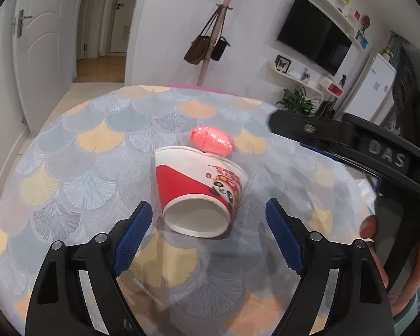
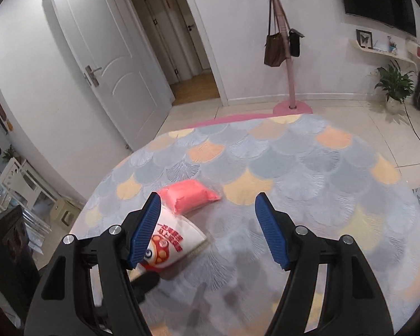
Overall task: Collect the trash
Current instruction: 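Grasp the red-white paper cup with the left tool while the right tool grasps the pink packet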
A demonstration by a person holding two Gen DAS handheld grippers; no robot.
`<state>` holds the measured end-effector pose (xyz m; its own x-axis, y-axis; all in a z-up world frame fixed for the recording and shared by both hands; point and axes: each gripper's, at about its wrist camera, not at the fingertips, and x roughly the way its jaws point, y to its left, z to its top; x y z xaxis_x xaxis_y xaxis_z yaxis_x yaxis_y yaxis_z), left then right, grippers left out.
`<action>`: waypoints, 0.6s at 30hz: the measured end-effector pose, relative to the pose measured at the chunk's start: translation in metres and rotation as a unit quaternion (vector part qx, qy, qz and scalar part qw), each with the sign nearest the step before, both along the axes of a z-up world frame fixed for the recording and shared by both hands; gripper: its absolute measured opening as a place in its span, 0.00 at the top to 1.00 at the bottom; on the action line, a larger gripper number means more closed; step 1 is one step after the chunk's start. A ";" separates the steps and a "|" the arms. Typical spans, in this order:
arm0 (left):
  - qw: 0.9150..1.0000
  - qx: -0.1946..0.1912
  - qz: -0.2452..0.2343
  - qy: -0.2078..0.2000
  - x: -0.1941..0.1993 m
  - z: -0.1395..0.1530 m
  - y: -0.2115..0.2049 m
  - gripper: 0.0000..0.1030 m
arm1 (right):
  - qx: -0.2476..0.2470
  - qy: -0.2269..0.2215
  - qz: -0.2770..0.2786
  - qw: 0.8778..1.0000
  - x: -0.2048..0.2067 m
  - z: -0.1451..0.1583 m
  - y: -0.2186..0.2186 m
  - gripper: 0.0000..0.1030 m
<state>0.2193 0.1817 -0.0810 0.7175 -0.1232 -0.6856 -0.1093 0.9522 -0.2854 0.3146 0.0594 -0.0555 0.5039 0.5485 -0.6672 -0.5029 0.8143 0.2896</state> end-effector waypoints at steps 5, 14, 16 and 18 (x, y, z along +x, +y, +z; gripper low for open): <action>1.000 0.010 0.001 0.007 0.003 -0.006 0.000 0.33 | -0.014 0.001 0.017 1.000 0.003 -0.004 0.020 0.36; 1.000 -0.017 0.009 0.008 -0.006 -0.010 0.016 0.45 | -0.025 0.018 0.020 0.999 0.005 -0.019 0.040 0.36; 1.000 -0.017 0.010 0.007 -0.011 -0.008 0.020 0.45 | -0.021 0.026 0.020 0.999 0.008 -0.022 0.044 0.36; 1.000 -0.017 0.009 0.010 -0.015 -0.008 0.024 0.45 | -0.018 0.037 0.021 0.999 0.011 -0.026 0.050 0.36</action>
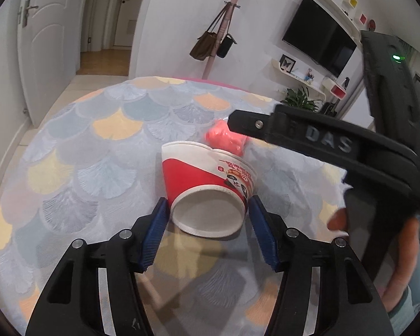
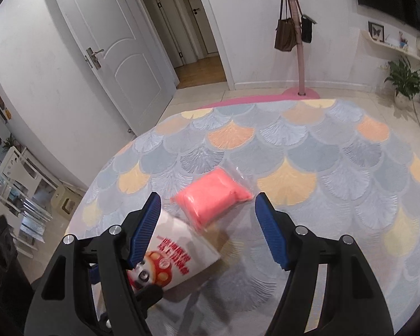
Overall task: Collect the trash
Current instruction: 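Grasp the red-white paper cup with the left tool while the right tool grasps the pink packet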
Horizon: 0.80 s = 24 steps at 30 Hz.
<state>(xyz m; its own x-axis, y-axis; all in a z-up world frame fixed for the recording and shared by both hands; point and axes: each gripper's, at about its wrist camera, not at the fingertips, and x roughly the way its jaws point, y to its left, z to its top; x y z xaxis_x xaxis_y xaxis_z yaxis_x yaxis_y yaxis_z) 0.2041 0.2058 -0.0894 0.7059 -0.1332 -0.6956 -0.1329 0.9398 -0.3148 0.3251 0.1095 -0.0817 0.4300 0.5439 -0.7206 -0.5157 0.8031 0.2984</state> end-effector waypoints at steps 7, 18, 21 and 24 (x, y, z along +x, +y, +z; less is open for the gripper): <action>1.000 0.003 0.007 0.005 -0.027 -0.005 0.015 0.45 | -0.017 0.018 -0.007 1.000 0.006 -0.015 0.018 0.36; 1.000 0.003 0.026 -0.006 -0.042 -0.002 0.024 0.45 | -0.046 0.011 -0.023 0.999 0.007 -0.026 0.032 0.66; 1.000 0.007 0.018 -0.018 -0.046 0.006 0.018 0.45 | -0.042 0.007 -0.030 0.999 0.002 -0.022 0.024 0.66; 0.999 0.010 0.009 -0.036 -0.048 0.019 0.008 0.45 | -0.032 -0.007 -0.035 0.999 -0.006 -0.010 0.011 0.67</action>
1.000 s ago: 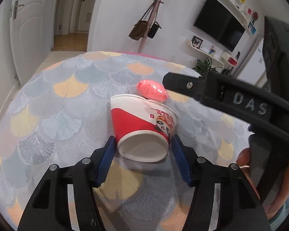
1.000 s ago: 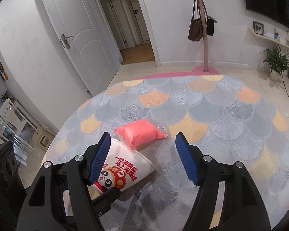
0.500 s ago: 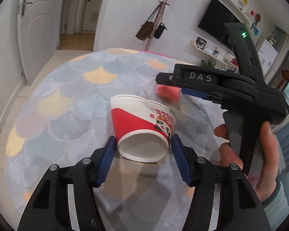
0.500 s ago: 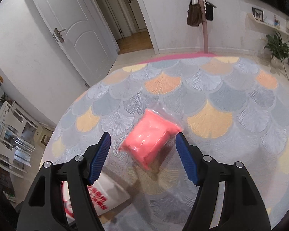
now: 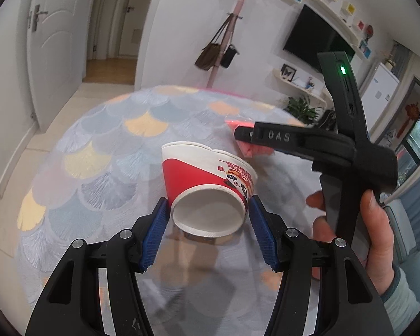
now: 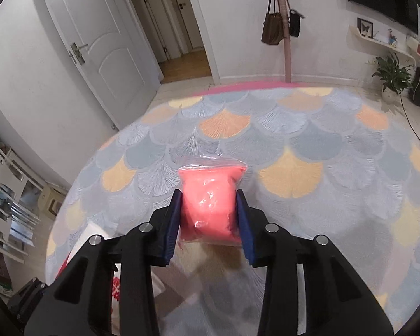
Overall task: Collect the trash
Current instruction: 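Grasp the red-white paper cup with the left tool while the right tool grasps the pink packet, then carry the paper cup and pink packet to the basket and release both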
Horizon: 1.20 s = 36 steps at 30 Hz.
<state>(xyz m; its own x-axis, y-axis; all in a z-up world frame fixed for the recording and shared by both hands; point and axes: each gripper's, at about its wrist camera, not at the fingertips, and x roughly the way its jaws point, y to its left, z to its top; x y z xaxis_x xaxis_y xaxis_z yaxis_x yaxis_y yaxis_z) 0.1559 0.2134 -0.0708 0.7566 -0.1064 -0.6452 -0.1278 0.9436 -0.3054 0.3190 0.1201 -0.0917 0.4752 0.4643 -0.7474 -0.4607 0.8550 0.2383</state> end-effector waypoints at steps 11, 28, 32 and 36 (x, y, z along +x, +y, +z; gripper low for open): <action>0.996 0.025 -0.063 -0.055 0.008 0.050 -0.069 0.45 | 0.021 -0.097 -0.057 0.993 -0.045 0.070 -0.105 0.67; 0.967 0.079 -0.229 -0.084 0.082 0.069 -0.283 0.45 | -0.028 -0.123 -0.261 0.957 -0.089 0.065 -0.357 0.67; 0.956 0.085 -0.272 -0.077 0.094 0.055 -0.331 0.45 | -0.026 -0.094 -0.304 0.948 -0.094 0.041 -0.408 0.67; 0.948 0.084 -0.299 -0.065 0.105 0.038 -0.368 0.45 | -0.025 -0.067 -0.335 0.939 -0.096 0.017 -0.444 0.67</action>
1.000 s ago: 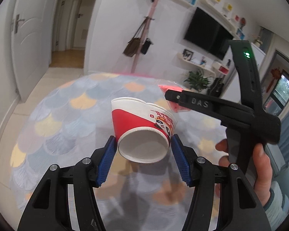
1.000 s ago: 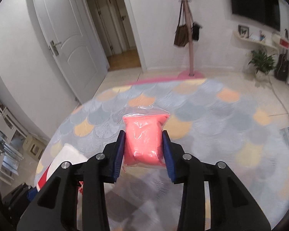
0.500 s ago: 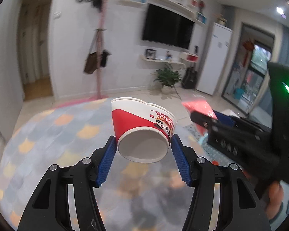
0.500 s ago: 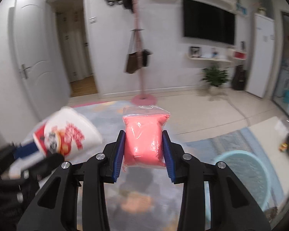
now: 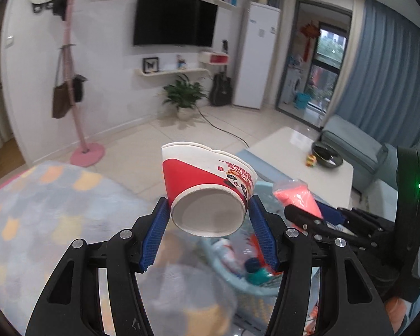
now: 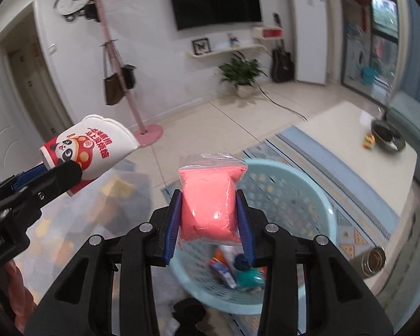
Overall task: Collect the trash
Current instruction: 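Carry the paper cup and pink packet to the basket and release both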
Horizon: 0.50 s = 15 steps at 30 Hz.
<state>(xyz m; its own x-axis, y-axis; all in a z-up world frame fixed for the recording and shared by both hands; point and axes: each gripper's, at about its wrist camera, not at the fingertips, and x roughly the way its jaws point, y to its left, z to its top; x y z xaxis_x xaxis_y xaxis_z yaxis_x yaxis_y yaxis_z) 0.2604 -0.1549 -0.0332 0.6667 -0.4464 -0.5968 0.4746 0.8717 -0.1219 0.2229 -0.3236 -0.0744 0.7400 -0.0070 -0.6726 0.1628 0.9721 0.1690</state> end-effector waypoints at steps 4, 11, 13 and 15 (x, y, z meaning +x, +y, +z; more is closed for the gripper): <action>1.000 0.001 -0.016 0.014 0.009 -0.018 -0.028 0.45 | 0.008 0.020 -0.023 1.000 -0.003 -0.021 -0.029 0.67; 0.997 0.014 -0.044 0.065 0.033 -0.044 -0.059 0.54 | 0.033 0.075 -0.044 0.996 0.005 -0.056 -0.060 0.66; 0.996 0.028 -0.039 0.079 0.041 -0.054 -0.064 0.51 | 0.040 0.087 -0.044 0.994 0.008 -0.065 -0.063 0.66; 0.995 0.027 -0.035 0.089 0.046 -0.060 -0.061 0.46 | 0.040 0.098 -0.049 0.993 0.008 -0.073 -0.065 0.60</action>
